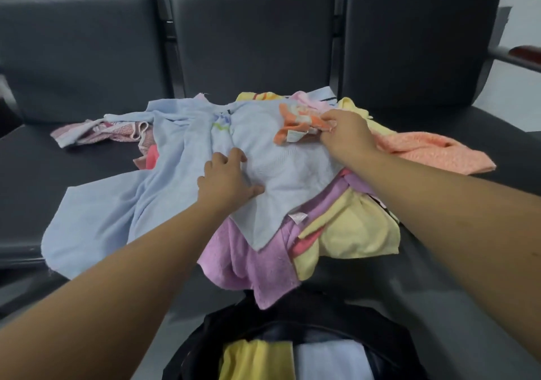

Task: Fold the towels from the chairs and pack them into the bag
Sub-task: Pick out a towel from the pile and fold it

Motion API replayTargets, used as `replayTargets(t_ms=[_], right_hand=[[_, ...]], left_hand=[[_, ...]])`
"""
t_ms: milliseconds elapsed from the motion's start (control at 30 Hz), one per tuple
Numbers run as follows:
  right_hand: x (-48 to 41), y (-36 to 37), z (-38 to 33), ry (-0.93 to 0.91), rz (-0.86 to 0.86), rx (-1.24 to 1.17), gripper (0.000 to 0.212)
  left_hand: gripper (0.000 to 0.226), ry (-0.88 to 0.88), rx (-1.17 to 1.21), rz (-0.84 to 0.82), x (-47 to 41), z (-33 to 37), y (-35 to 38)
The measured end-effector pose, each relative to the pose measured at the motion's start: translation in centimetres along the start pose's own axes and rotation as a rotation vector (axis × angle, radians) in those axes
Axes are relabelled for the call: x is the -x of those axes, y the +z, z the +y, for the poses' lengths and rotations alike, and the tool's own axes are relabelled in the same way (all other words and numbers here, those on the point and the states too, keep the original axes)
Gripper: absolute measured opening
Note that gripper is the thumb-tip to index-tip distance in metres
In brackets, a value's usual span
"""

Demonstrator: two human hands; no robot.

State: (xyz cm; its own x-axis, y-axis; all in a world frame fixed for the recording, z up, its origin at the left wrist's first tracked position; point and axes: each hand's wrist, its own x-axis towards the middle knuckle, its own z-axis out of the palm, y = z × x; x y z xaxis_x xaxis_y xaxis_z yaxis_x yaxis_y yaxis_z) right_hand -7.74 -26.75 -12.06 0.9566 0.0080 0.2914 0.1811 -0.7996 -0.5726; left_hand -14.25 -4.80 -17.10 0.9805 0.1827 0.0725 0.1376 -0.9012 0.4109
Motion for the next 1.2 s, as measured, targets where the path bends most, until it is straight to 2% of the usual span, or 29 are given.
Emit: replayTargets(t_ms=[167, 267, 333, 400, 500, 567, 633, 700, 733, 833, 900, 967, 1067, 1133, 1200], right_hand=[[0.7, -2.6, -0.4, 0.017, 0.079, -0.052, 0.017], [2.7, -5.4, -1.4, -0.004, 0.082, -0.106, 0.015], [4.3, -7.4, -2.5, -0.015, 0.091, -0.161, 0.015], [6.2, -9.9, -4.3, -0.028, 0.081, -0.227, 0.015], [8.4, -13.6, -7.8, -0.087, 0.062, -0.292, 0.015], [9.7, -16.4, -10.5, -0.102, 0.071, -0.358, 0.018], [10.9, -19.1, -13.0, -0.079, 0.053, -0.448, 0.019], [11.8, -21.5, -14.9, -0.047, 0.031, -0.553, 0.020], [12.2, -22.7, -15.5, -0.031, 0.018, -0.614, 0.020], [13.7, -24.9, -16.4, 0.029, -0.055, -0.855, 0.014], [14.7, -25.4, -16.9, 0.041, -0.151, -1.049, 0.024], [16.0, -25.3, -17.7, 0.025, -0.320, -1.147, 0.039], [17.7, -24.2, -18.8, -0.047, -0.491, -1.075, 0.046], [18.1, -23.6, -18.9, -0.087, -0.446, -0.972, 0.032], [17.9, -23.7, -18.4, -0.077, -0.374, -0.868, 0.025]], left_hand=[[0.072, 0.000, 0.018, -0.024, 0.0, 0.1, -0.7], [0.068, 0.015, 0.138, -0.031, 0.8, 0.8, -2.4], [0.067, 0.090, 0.249, 0.007, 1.9, 2.1, -3.9], [0.076, 0.200, 0.362, 0.007, 3.6, 4.4, -6.1], [0.091, 0.338, 0.568, -0.170, 6.7, 8.5, -10.2], [0.065, 0.444, 0.679, -0.223, 8.7, 10.6, -12.6], [0.030, 0.474, 0.736, -0.119, 10.6, 11.9, -15.1], [0.012, 0.447, 0.793, -0.005, 12.0, 12.3, -17.8], [0.008, 0.445, 0.848, 0.000, 12.6, 12.3, -19.1], [0.019, 0.424, 0.960, -0.037, 14.5, 11.9, -22.6], [0.030, 0.374, 0.971, 0.009, 15.5, 12.1, -24.2], [0.039, 0.333, 0.976, 0.070, 16.6, 12.4, -25.3], [0.046, 0.326, 0.874, 0.125, 17.8, 12.5, -26.5], [0.045, 0.333, 0.786, 0.132, 18.4, 12.2, -27.0], [0.039, 0.345, 0.752, 0.047, 18.7, 11.6, -27.4]])
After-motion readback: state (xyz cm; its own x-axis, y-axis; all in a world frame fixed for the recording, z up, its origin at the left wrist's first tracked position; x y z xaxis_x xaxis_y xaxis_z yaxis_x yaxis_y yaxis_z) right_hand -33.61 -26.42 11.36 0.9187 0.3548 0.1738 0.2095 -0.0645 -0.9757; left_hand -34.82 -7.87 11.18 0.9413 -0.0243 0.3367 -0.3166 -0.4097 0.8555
